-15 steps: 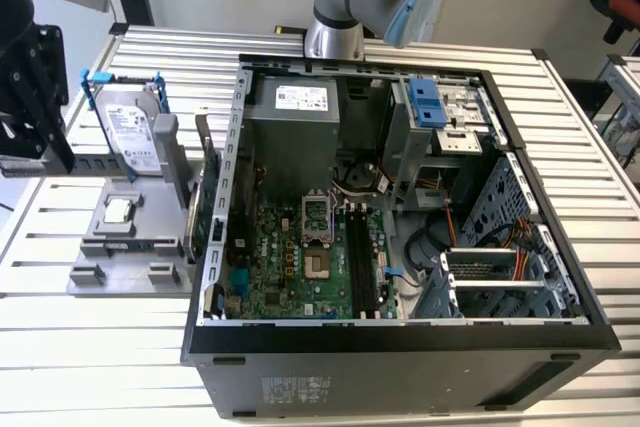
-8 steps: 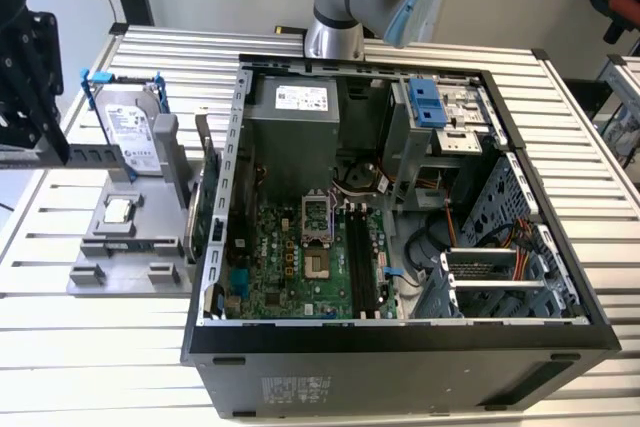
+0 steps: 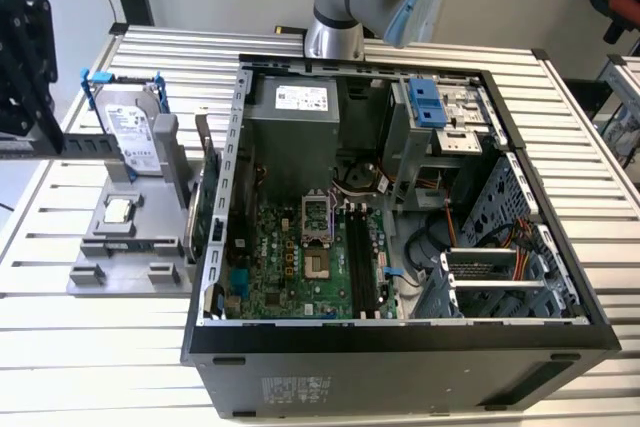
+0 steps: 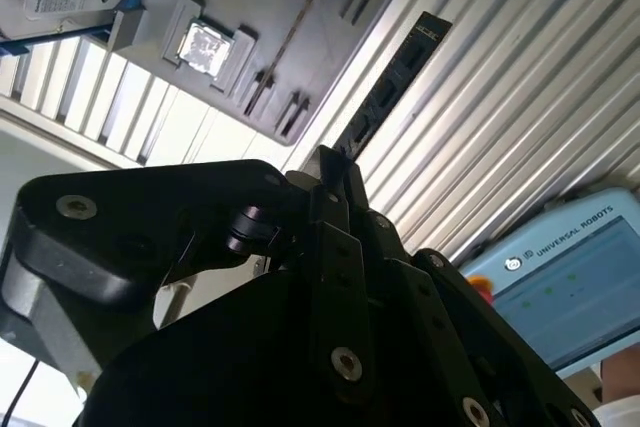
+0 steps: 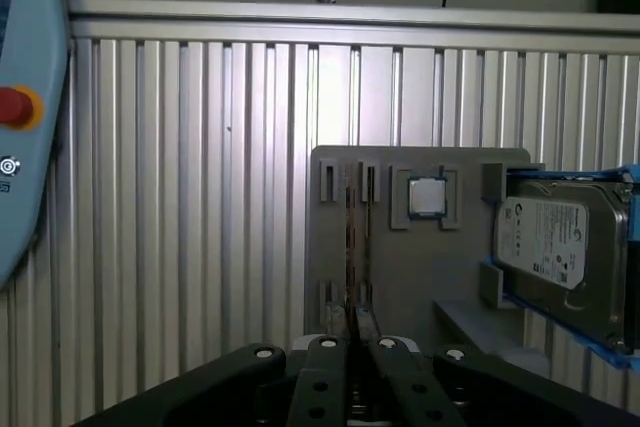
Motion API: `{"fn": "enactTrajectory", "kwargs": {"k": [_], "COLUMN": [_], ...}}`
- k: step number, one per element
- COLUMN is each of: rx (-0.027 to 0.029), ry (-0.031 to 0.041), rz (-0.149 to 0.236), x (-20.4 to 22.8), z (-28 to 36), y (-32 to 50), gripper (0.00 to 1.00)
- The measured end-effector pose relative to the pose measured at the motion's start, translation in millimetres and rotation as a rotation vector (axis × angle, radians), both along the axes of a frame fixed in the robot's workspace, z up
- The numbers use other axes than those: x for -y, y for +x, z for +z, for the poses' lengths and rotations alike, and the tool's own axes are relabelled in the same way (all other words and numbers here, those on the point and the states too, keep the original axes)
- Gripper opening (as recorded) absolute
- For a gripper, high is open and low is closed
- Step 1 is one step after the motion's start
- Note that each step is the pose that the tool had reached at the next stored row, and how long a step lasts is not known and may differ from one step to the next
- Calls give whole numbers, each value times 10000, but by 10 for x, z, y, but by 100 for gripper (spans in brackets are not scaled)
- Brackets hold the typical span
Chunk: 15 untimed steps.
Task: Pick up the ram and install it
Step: 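Pick up the ram and move it above insertion slot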
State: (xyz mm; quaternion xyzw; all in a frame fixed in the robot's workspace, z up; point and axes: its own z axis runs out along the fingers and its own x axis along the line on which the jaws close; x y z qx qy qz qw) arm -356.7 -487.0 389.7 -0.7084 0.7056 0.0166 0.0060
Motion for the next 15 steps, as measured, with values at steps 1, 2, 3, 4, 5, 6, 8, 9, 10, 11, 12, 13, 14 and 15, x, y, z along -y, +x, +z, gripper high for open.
{"fn": "enactTrajectory", "kwargs": {"k": [1, 2, 3, 4, 5, 6, 8, 9, 10, 11, 12, 13, 14, 15], "rx": [-1, -1, -1, -1, 0, 0, 0, -1, 0, 0, -1, 0, 0, 0], "ry": [0, -1, 0, -1, 0, 0, 0, -1, 0, 0, 0, 0, 0, 0], "rz": [0, 0, 0, 0, 0, 0, 0, 0, 0, 0, 0, 0, 0, 0], "x": [0, 0, 0, 0, 0, 0, 0, 0, 0, 0, 0, 0, 0, 0], "z": [13, 28, 41, 55, 68, 81, 106, 118, 128, 140, 149, 158, 168, 176], "y": [0, 0, 0, 0, 0, 0, 0, 0, 0, 0, 0, 0, 0, 0], "gripper": [0, 0, 0, 0, 0, 0, 0, 0, 0, 0, 0, 0, 0, 0]}}
